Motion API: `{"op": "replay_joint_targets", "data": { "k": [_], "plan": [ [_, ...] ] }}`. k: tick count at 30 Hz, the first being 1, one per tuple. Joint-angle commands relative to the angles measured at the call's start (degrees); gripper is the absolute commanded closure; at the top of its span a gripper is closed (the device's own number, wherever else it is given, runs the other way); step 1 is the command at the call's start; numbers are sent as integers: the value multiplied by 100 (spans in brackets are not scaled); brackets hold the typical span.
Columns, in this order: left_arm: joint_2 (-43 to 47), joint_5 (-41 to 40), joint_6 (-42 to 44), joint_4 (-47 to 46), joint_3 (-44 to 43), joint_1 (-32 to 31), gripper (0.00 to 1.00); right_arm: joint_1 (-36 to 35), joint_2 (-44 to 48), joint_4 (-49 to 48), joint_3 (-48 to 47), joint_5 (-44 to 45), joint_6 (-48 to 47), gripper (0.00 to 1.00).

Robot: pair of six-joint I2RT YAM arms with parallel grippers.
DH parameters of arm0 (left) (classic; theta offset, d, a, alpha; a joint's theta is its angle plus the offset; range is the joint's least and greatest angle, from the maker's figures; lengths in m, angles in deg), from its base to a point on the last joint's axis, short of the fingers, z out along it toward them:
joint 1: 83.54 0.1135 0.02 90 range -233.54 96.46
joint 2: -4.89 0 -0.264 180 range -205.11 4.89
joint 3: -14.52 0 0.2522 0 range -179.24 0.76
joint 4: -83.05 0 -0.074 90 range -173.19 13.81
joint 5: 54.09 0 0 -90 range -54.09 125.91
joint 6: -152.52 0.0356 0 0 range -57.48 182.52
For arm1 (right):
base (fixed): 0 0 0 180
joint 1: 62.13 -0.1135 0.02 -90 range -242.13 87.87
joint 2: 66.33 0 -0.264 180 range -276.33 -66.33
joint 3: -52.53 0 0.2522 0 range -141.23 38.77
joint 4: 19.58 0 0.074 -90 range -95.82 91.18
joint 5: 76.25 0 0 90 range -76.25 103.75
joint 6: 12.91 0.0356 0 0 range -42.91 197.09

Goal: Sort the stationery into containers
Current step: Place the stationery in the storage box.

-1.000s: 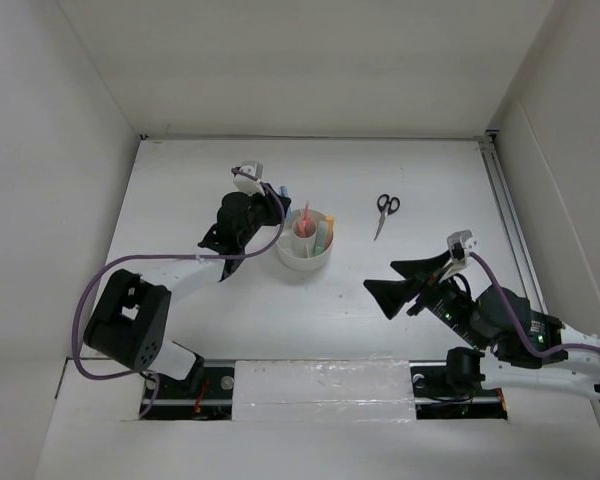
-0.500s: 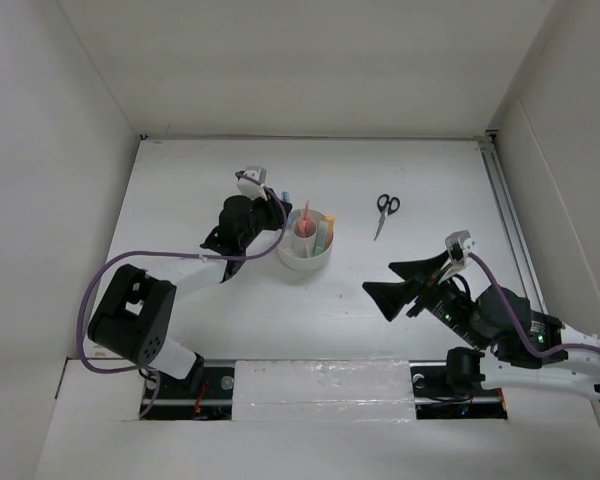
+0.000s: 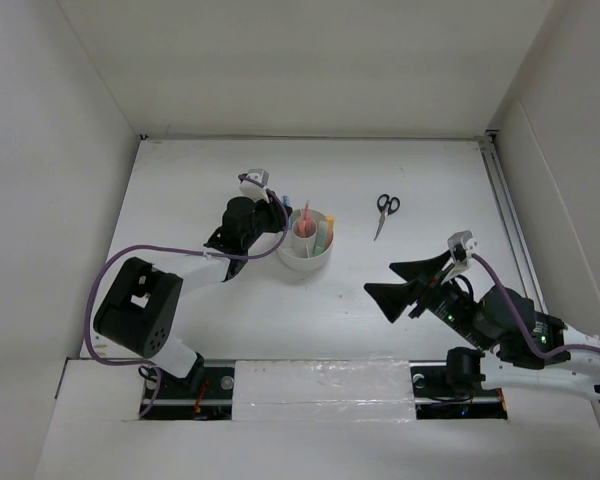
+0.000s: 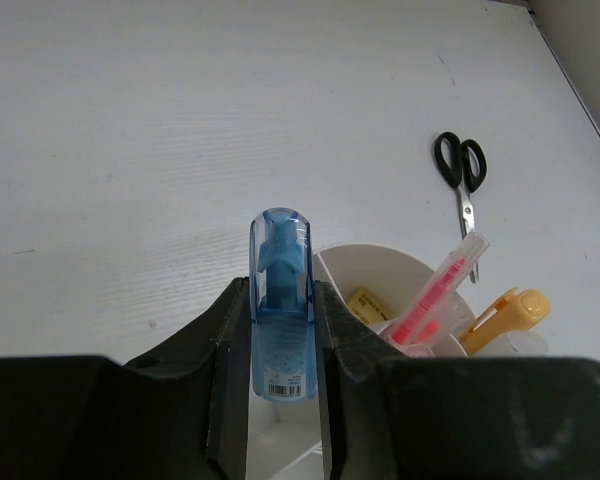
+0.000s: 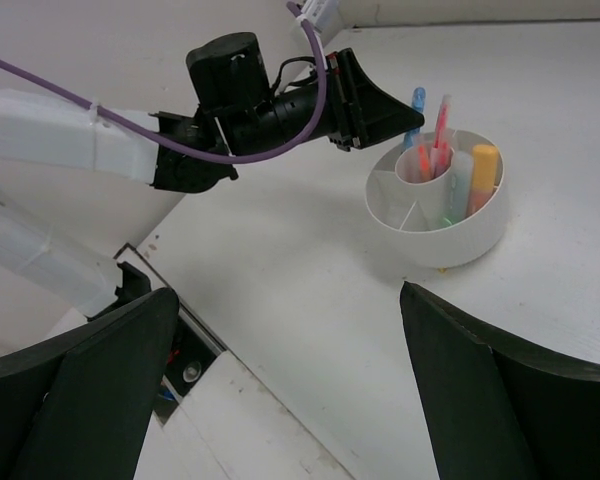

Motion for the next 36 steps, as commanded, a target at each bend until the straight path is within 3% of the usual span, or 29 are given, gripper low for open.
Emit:
{"op": "replay_joint_targets", "data": {
  "k": [1,36],
  "plan": [
    [27,1,161,-344,-25,-34,100,-57,45,-19,-243,-91,-131,2],
    [27,168,162,-449,81,-35,100,-57,317,-19,-138,-39,-131,2]
  ]
}}
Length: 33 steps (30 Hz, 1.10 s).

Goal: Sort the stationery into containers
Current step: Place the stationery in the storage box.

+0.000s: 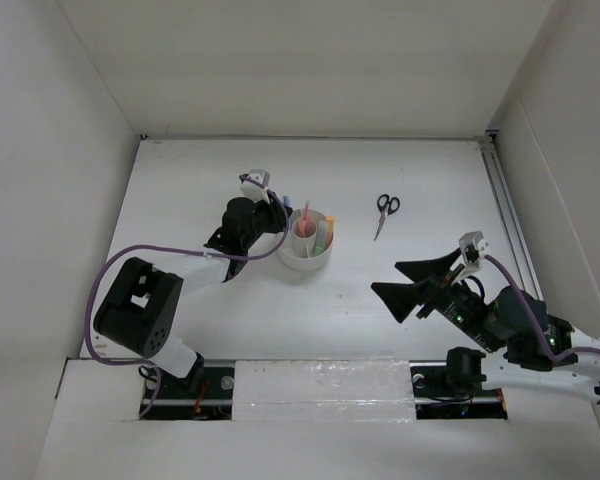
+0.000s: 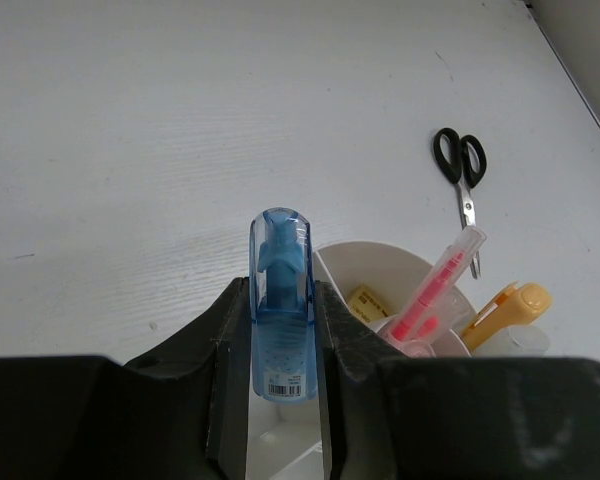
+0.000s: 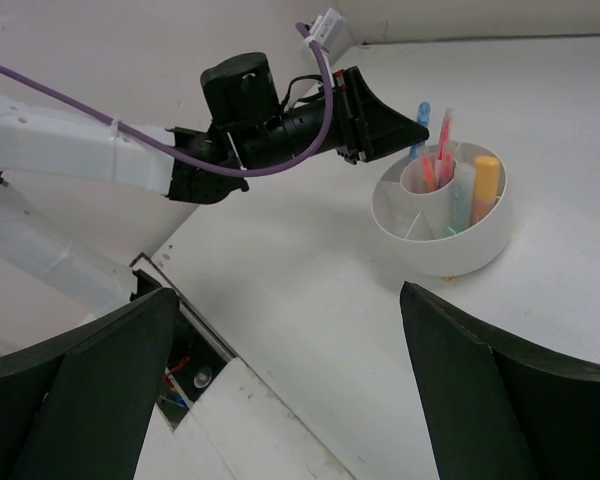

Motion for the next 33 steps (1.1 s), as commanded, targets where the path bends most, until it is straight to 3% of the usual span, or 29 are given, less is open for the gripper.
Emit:
{"op": "replay_joint_targets", "data": {
  "k": [1,20,27,33],
  "plan": [
    [-21,127,37,-445,53,-24,100,-57,35,-41,-138,5,-91,2],
    [-179,180,37,-445,0,-24,100,-57,35,-41,-138,58,-91,2],
    [-65,284,37,-497,0,-24,79,-57,35,-41,-138,58,-91,2],
    [-65,338,37,-498,0,-24,69,-57,35,-41,-85,58,-91,2]
  ]
}}
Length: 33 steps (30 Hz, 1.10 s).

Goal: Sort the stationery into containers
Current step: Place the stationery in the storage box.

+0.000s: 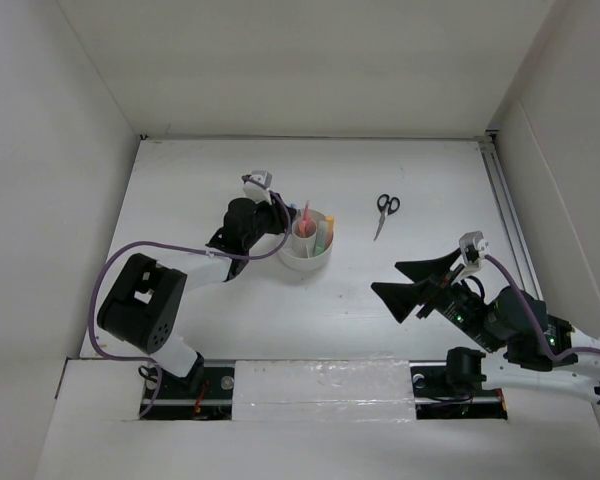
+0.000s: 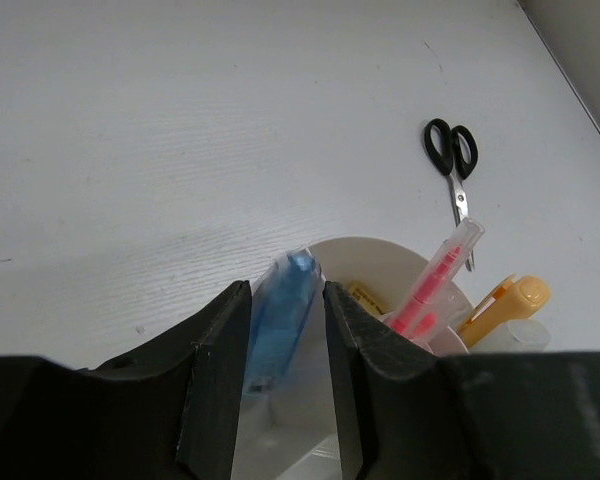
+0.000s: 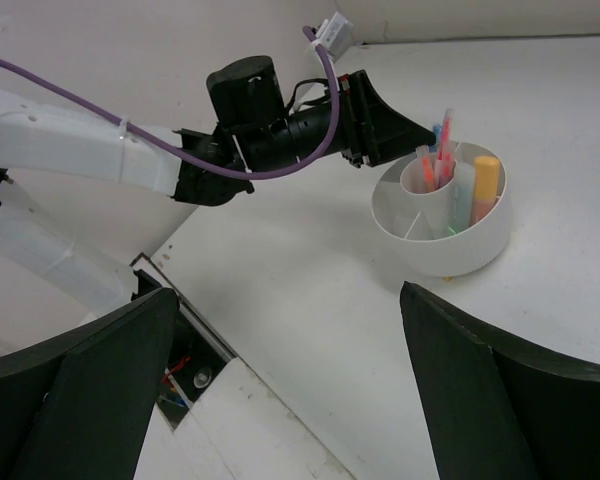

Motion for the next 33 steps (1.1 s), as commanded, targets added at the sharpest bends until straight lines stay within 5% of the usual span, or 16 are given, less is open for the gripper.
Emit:
{"op": "replay_joint_targets", "data": {
  "k": [1,14,18,21,25,26,31,33],
  "plan": [
    [105,145,37,-319,-5,-24,69,-57,33,-41,-87,56,-91,2],
    [816,-320,-25,-319,302,-24,45,-57,-19,-93,-87,161,-91,2],
    [1300,-934,-130,-65,365,-24,30,-57,-151,-155,-35,424,-39,2],
    [1555,-1611,-437,532,224,-24,2,-57,-519,-155,-35,889,154,1],
    [1740,-2323,-744,1472,-188,-24,0,117,-1248,222,-306,1594,857,1],
    [1819,-2472,-867,1709,-276,-24,0,310,-1659,293,-377,1594,1023,1],
    [2336,-2922,-1685,2881,-454,-24,0,3582,-3121,40,-685,-1283,963,5],
    [2888,-2922,-2018,3029,-313,-24,0,3922,-3314,-224,-632,-1141,832,5]
  ]
}}
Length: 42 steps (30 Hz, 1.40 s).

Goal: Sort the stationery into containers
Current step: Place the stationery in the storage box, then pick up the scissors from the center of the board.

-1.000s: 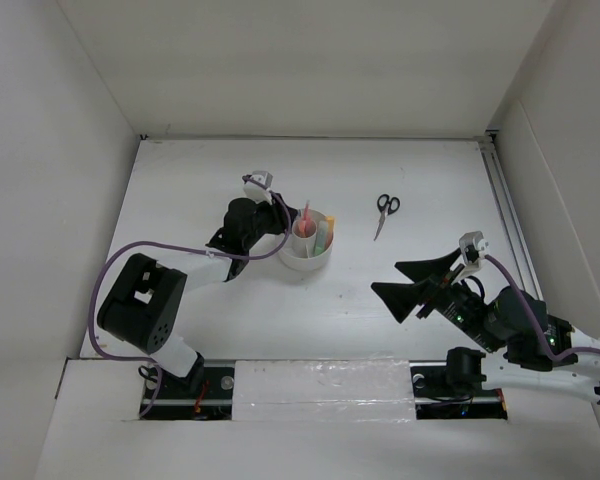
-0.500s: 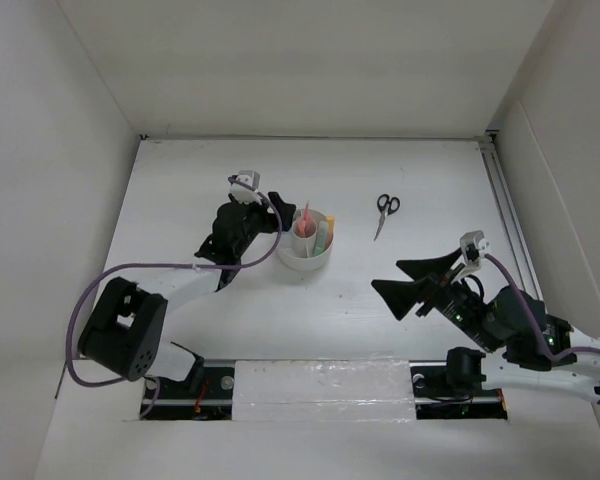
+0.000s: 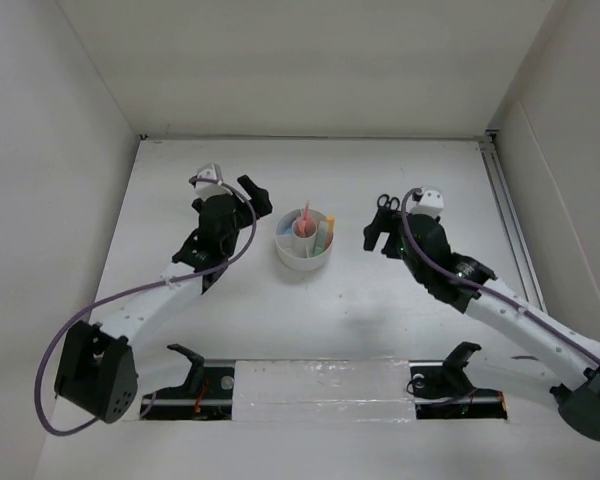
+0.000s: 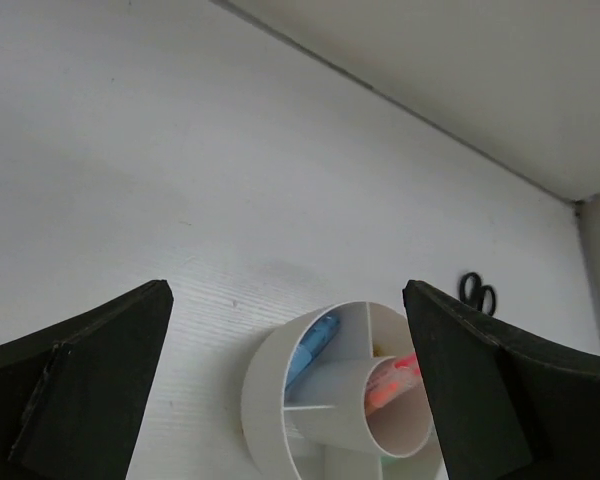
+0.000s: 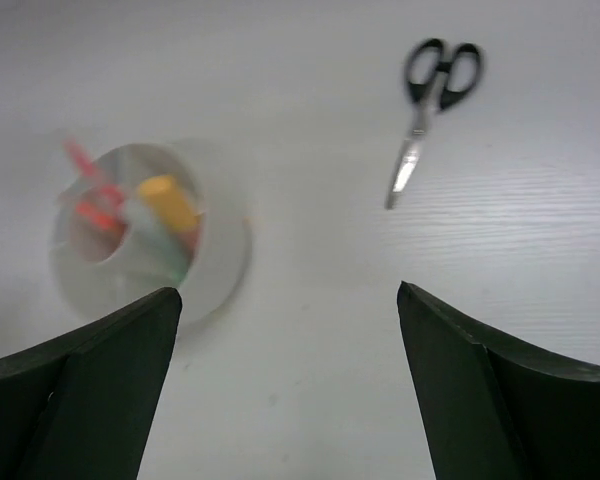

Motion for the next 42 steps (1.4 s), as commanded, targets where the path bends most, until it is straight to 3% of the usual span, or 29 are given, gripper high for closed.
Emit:
{"op": "replay_joint_targets", "data": {
  "k": [1,5,10,14,16,27,35,42],
  "plan": [
    [954,-347,-788,536,37,-22,0,1117,-152,-387,-219,-785,-66,4],
    [2228,-77,-1439,712,949,-22,0,2516,-1591,-2,-1567,-1655,-436,3],
    [3091,425,-1704,1361,1251,-22,0,2959,-3734,763,-3118,-1146,-902,1],
    [3337,558,-1582,2134,1032,-22,0,3407,-4808,1080,-3866,-1331,-963,13],
    [3452,505,-1520,2697,787,-22,0,3530,-5039,1203,-4016,-1331,-964,24],
    [3638,514,-1010,4157,-85,-22,0,3663,-6112,1238,-4421,-1480,-1192,34],
    [3698,1041,-904,3727,231,-22,0,3663,-6331,975,-4429,-1656,-1192,35],
    [3637,1041,-852,3727,231,-22,0,3610,-6622,1300,-4728,-1612,-1306,40]
  ]
}}
